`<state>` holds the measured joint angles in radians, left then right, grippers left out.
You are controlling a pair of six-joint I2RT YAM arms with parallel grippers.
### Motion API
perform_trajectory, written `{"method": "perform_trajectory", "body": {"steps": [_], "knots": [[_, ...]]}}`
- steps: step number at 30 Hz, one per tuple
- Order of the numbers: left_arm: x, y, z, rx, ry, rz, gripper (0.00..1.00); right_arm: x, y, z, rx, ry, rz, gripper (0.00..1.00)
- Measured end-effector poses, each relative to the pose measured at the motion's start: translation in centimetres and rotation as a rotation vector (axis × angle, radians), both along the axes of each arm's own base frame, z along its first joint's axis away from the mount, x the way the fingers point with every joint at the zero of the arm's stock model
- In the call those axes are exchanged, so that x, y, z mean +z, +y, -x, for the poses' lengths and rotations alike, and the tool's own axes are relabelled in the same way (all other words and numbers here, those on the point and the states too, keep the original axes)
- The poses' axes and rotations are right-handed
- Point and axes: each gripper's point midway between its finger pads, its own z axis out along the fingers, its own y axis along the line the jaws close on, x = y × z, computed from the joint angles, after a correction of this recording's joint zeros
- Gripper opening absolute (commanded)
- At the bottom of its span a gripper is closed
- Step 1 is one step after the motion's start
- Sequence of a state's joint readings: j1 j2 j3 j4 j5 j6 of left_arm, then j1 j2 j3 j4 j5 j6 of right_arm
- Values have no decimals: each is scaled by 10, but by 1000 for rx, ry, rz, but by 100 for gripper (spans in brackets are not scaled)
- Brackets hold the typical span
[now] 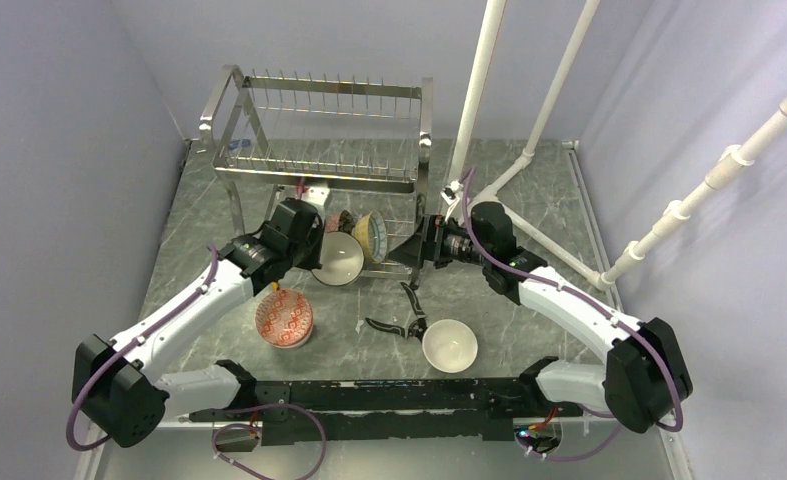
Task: Load the bowls into the dish rack
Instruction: Adjust the bowl.
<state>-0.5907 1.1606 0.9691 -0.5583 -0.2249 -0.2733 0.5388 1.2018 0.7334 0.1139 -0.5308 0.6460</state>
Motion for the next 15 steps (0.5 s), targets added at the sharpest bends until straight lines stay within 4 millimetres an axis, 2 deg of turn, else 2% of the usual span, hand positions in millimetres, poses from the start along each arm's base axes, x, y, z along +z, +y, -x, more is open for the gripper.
{"method": "perform_trajectory", "body": {"steps": [11,15], "knots": [[-3,12,4,83,17,-11,3,-8,4,0,2,31,5,83],[-8,25,0,111,-67,-35,3,-9,4,-1,-2,36,6,82]]}}
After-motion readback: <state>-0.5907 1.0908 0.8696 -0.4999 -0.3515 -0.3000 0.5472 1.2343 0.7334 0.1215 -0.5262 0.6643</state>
